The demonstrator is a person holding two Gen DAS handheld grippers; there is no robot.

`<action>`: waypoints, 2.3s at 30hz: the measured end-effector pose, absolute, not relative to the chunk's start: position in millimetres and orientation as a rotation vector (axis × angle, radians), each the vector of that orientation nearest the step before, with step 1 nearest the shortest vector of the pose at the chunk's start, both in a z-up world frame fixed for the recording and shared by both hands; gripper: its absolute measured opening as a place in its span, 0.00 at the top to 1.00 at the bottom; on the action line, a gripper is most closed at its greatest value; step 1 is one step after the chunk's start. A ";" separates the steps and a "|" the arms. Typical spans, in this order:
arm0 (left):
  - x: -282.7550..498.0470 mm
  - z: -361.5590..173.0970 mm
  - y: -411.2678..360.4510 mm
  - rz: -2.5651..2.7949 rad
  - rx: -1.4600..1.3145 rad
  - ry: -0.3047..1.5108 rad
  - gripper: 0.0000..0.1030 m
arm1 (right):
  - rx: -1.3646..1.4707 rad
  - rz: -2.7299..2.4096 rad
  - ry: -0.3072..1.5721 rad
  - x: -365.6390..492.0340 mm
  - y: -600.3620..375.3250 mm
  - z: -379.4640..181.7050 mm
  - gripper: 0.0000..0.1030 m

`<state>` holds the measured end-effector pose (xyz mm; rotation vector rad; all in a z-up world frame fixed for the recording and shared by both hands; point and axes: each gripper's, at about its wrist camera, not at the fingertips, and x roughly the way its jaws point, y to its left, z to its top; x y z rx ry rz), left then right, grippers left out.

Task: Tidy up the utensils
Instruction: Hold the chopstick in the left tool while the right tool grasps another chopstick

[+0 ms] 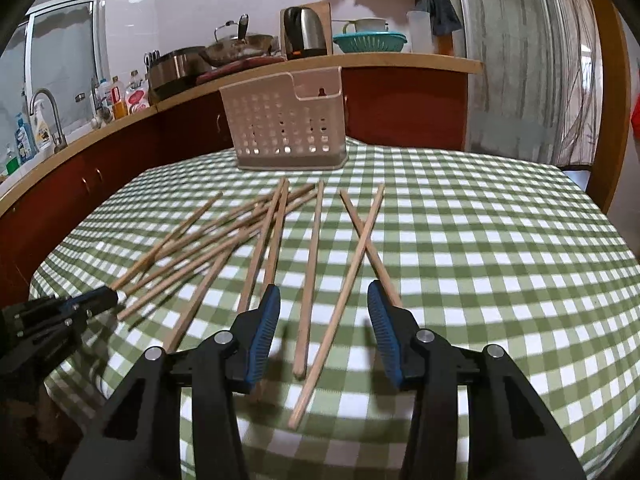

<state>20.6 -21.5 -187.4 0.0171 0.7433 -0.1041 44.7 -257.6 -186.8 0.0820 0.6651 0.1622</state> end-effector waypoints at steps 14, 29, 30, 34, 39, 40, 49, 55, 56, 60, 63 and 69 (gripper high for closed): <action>20.3 -187.3 -20.7 -0.103 0.018 0.742 0.95 | 0.056 0.135 0.771 45.1 -266.7 -205.1 0.59; 20.1 -187.3 -19.8 -0.103 0.018 0.739 0.95 | 0.021 0.201 0.739 24.9 -275.7 -205.5 0.76; 19.9 -187.3 -19.8 -0.104 0.018 0.739 0.95 | 0.017 0.200 0.745 25.1 -275.9 -206.4 0.81; 19.9 -187.1 -19.8 -0.103 0.018 0.738 0.95 | 0.035 0.153 0.745 26.6 -285.1 -206.4 0.82; 19.6 -187.0 -20.5 -0.103 0.018 0.737 0.95 | 0.030 0.199 0.738 23.3 -282.0 -207.5 0.82; 19.5 -187.1 -20.5 -0.102 0.018 0.736 0.95 | 0.021 0.207 0.734 22.7 -280.1 -207.5 0.82; 19.4 -187.1 -20.2 -0.103 0.017 0.737 0.95 | 0.038 0.210 0.733 19.7 -284.3 -209.1 0.85; 19.3 -186.9 -20.1 -0.103 0.017 0.736 0.95 | 0.015 0.243 0.728 15.3 -279.1 -209.1 0.93; 19.3 -186.6 -20.5 -0.103 0.018 0.734 0.95 | 0.007 0.241 0.727 14.9 -277.7 -208.7 0.94; 18.4 -184.6 -21.3 -0.105 0.021 0.725 0.95 | -0.006 0.228 0.720 14.1 -276.2 -206.9 0.94; 17.1 -181.8 -21.6 -0.107 0.022 0.712 0.95 | -0.016 0.216 0.696 11.5 -275.6 -202.1 0.94; 13.2 -174.3 -22.9 -0.105 0.034 0.676 0.95 | -0.014 0.198 0.649 8.6 -278.3 -192.5 0.94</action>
